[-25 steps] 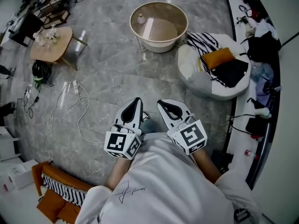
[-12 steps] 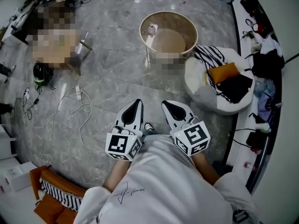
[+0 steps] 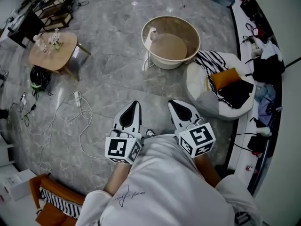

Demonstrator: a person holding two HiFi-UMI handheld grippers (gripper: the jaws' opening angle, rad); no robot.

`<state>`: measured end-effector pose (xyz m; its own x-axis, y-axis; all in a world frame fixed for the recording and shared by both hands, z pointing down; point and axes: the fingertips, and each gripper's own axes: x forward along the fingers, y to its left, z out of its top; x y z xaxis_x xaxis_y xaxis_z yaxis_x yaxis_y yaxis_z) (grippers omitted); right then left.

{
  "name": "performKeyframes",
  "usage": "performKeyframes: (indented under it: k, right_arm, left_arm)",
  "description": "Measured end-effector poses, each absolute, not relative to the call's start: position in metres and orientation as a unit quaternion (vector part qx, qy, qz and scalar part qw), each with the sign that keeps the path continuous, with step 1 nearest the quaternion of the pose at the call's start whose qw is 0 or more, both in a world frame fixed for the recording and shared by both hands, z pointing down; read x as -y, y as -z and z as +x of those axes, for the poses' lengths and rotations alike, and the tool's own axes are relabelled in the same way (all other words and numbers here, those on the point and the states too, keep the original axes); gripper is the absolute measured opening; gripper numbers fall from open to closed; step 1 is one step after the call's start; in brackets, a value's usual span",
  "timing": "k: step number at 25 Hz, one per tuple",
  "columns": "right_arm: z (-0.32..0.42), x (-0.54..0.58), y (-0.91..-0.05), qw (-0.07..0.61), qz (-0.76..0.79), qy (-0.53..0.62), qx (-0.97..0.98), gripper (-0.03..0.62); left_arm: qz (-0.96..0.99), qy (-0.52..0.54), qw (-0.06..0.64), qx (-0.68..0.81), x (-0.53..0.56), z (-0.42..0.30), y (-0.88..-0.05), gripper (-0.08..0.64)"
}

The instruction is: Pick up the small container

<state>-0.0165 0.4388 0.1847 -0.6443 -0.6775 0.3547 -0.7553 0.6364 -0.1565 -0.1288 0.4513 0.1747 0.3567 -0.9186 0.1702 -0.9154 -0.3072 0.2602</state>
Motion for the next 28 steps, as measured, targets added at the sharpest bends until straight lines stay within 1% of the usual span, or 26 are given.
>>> performKeyframes:
  k: [14,22,28]
  right_arm:
    - [-0.014,-0.411,-0.182,0.128,0.413,-0.151,0.889,0.015]
    - [-0.013,-0.362,-0.178,0.119,0.415,-0.142,0.890,0.015]
    - [-0.005,-0.311,-0.188,0.133,0.422,-0.148,0.884,0.015]
  left_arm:
    - [0.809,0.000,0.170,0.563,-0.427,-0.132,-0.184,0.017]
    - [0.806,-0.015,0.168,0.567,-0.386,-0.134,-0.185,0.017]
    - [0.802,-0.024,0.169,0.572,-0.342,-0.129,-0.190,0.017]
